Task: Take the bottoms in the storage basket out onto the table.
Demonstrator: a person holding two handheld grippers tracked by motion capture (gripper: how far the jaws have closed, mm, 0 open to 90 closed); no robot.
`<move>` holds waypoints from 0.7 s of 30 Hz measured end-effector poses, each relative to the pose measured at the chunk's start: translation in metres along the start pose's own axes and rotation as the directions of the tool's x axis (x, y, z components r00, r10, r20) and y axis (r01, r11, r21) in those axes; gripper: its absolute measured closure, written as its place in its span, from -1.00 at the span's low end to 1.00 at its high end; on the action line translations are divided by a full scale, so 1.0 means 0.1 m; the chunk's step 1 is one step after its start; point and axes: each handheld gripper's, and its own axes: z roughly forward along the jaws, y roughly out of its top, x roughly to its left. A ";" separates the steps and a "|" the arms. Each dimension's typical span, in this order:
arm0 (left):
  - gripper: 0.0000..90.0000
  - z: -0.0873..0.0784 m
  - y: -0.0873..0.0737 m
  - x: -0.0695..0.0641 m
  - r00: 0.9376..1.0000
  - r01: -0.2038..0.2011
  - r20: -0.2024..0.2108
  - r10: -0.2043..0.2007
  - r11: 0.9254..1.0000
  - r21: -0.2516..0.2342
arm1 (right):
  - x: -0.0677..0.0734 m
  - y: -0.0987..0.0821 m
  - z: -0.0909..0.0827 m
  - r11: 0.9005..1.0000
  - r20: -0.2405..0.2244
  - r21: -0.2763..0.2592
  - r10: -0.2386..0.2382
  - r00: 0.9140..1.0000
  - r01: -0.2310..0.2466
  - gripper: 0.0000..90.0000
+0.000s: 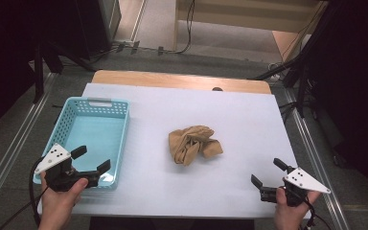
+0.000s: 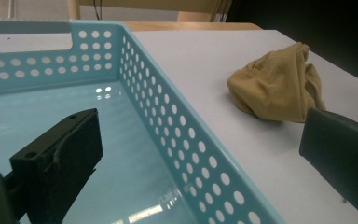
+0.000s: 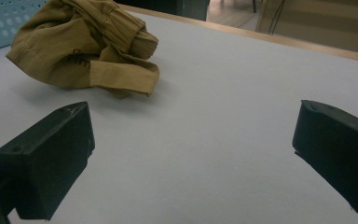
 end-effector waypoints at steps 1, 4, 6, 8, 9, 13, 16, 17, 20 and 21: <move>-1.00 -0.01 0.00 0.01 1.000 0.005 0.000 -0.005 1.000 -0.004 | -0.01 0.00 0.00 1.000 0.001 -0.002 -0.001 1.000 0.001 -1.00; -1.00 -0.07 0.00 0.07 1.000 -0.001 -0.013 0.001 1.000 -0.009 | -0.03 -0.01 -0.01 1.000 0.005 -0.004 0.004 1.000 -0.004 -1.00; -1.00 -0.09 -0.01 0.10 1.000 -0.004 -0.022 0.004 1.000 -0.007 | -0.03 0.00 -0.03 1.000 0.009 -0.007 0.005 1.000 -0.005 -1.00; -1.00 -0.11 -0.03 0.13 1.000 -0.002 -0.026 0.002 1.000 -0.004 | -0.03 0.00 -0.04 1.000 0.010 -0.008 0.004 1.000 -0.004 -1.00; -1.00 -0.12 -0.04 0.14 1.000 -0.003 -0.026 0.003 1.000 -0.001 | -0.03 0.00 -0.04 1.000 0.010 -0.009 0.004 1.000 -0.004 -1.00; -1.00 -0.15 -0.07 0.17 0.999 -0.016 -0.039 0.016 1.000 0.010 | -0.03 0.00 -0.03 1.000 0.009 -0.007 0.003 1.000 -0.003 -1.00; -1.00 -0.19 -0.08 0.22 0.999 -0.005 -0.049 0.005 1.000 0.003 | -0.03 -0.01 -0.02 1.000 0.008 -0.004 0.002 1.000 -0.002 -1.00; -1.00 -0.20 -0.08 0.24 0.999 -0.006 -0.053 0.007 1.000 0.007 | -0.03 -0.01 -0.03 1.000 0.009 -0.004 0.001 1.000 -0.001 -1.00; -1.00 -0.22 -0.10 0.27 0.998 0.003 -0.060 -0.003 1.000 0.005 | -0.05 -0.01 -0.03 1.000 0.011 -0.005 0.007 1.000 -0.007 -1.00; -1.00 -0.22 -0.11 0.29 0.998 0.002 -0.065 -0.002 1.000 0.005 | -0.05 -0.01 -0.03 1.000 0.012 -0.006 0.007 1.000 -0.007 -1.00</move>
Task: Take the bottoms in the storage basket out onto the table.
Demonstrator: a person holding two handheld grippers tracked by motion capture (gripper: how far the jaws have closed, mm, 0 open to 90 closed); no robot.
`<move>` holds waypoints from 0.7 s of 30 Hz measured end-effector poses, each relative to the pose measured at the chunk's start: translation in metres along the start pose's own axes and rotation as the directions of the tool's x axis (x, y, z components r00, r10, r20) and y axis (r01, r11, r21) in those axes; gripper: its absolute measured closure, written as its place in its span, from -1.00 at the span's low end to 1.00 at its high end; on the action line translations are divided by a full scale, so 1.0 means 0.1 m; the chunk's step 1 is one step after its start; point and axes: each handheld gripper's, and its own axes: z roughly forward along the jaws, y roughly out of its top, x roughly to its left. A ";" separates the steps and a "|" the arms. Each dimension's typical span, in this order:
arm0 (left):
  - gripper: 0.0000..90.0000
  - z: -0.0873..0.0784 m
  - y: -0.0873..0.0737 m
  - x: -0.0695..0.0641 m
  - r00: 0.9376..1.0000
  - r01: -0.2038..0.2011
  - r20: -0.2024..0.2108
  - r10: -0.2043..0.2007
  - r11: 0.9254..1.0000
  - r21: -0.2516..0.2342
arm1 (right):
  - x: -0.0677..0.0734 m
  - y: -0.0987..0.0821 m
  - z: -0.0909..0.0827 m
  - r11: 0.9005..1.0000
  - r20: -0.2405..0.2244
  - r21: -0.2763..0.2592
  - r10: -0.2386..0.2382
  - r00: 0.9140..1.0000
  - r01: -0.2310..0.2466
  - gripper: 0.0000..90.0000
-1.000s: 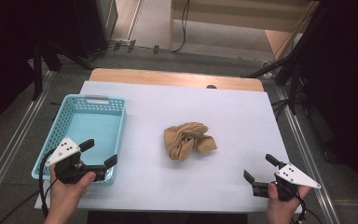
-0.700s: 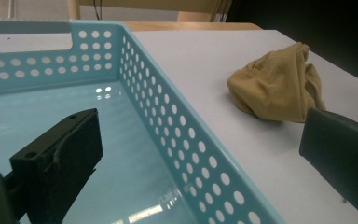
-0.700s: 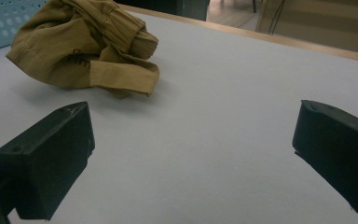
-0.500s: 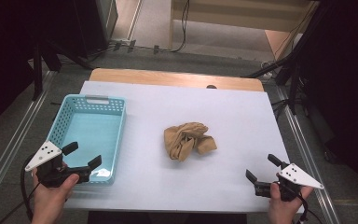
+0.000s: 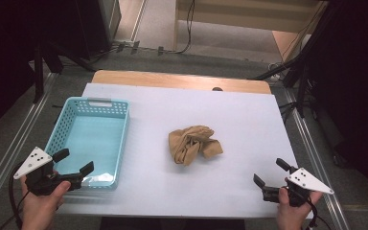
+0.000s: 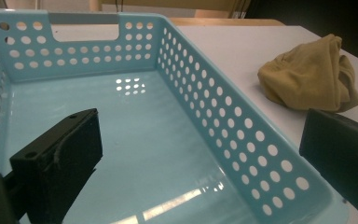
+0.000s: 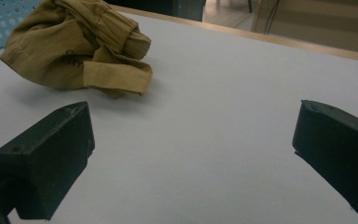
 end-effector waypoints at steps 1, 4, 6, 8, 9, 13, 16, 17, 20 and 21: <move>-1.00 0.00 0.00 0.01 1.000 -0.002 -0.003 0.002 1.000 0.001 | -0.01 0.00 0.00 1.000 0.001 0.000 0.000 1.000 0.000 -1.00; -1.00 -0.01 -0.01 0.04 1.000 -0.007 -0.016 0.007 1.000 0.002 | -0.02 0.00 0.00 1.000 0.004 0.003 0.002 1.000 -0.002 -1.00; -1.00 -0.01 -0.02 0.05 0.999 -0.015 -0.030 0.015 1.000 0.008 | -0.02 -0.01 0.00 1.000 0.003 0.001 0.001 1.000 -0.001 -1.00; -1.00 -0.01 -0.03 0.06 0.999 -0.017 -0.034 0.017 1.000 0.014 | -0.02 -0.01 0.00 1.000 0.003 0.003 0.000 1.000 0.000 -1.00; -1.00 -0.02 -0.03 0.07 0.999 -0.014 -0.036 0.014 1.000 0.015 | -0.02 -0.01 0.00 1.000 0.003 0.003 0.000 1.000 0.000 -1.00; -1.00 -0.02 -0.03 0.07 0.999 -0.016 -0.034 0.016 1.000 0.014 | -0.02 -0.01 0.00 1.000 0.002 0.005 0.001 1.000 -0.001 -1.00; -1.00 -0.03 -0.03 0.08 0.999 -0.008 -0.031 0.008 1.000 0.009 | -0.02 -0.01 0.01 1.000 0.001 0.007 0.001 1.000 -0.001 -1.00; -1.00 -0.03 -0.03 0.08 0.999 -0.009 -0.032 0.009 1.000 0.009 | -0.02 -0.01 0.01 1.000 0.001 0.007 0.002 1.000 -0.002 -1.00; -1.00 -0.03 -0.03 0.08 0.999 -0.010 -0.032 0.010 1.000 0.010 | -0.02 -0.01 0.01 1.000 0.001 0.006 0.000 1.000 0.000 -1.00; -1.00 -0.03 -0.03 0.08 0.999 -0.008 -0.032 0.008 1.000 0.010 | -0.02 -0.01 0.01 1.000 0.000 0.006 0.001 1.000 -0.001 -1.00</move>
